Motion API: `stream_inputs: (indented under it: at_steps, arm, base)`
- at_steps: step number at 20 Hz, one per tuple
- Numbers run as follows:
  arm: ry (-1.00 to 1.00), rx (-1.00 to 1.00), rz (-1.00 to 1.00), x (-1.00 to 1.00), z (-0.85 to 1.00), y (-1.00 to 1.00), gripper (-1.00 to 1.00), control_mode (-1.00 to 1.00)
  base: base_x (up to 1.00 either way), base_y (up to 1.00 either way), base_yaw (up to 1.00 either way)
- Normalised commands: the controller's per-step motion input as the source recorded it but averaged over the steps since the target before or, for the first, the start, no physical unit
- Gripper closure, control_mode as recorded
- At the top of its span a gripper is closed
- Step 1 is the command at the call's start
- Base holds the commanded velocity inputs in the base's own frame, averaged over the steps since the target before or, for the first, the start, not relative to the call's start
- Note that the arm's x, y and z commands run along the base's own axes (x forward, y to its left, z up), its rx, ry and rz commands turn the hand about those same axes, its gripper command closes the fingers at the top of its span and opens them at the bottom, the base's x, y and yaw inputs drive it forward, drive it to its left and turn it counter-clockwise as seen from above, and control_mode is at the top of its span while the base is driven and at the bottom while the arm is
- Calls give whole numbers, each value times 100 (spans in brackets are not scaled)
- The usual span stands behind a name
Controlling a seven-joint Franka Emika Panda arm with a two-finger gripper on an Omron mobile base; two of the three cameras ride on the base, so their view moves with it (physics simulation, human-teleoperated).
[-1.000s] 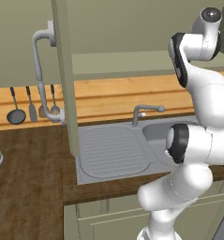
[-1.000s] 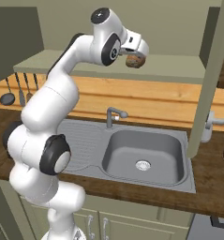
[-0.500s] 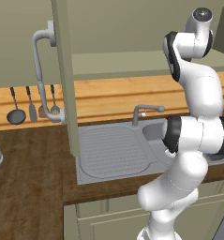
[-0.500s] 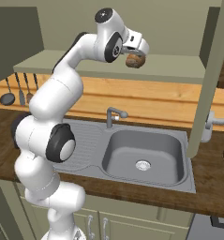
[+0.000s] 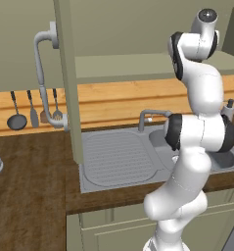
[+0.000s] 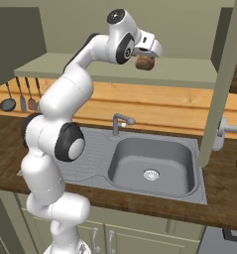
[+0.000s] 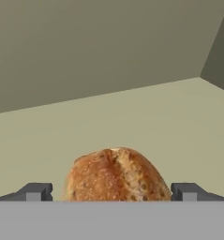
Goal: Open the cabinet, pick up the bread from the cabinet and place it in the basket. Then move the basket to the dining counter.
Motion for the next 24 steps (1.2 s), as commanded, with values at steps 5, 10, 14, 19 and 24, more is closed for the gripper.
stream_inputs:
  at_steps: [5,10,14,19,24]
  arm:
    - [1,0,0,31,-10,-18,-100,-100]
    - [4,0,2,3,-18,-1,-100,-100]
    - [2,0,1,-4,-13,0,-100,-100]
    - [0,0,2,-8,-5,0,-100,-100]
    - [3,0,8,-20,-3,0,-100,-100]
  base:
    - [0,0,0]
    - [0,0,0]
    - [0,0,0]
    - [0,0,0]
    - [0,0,0]
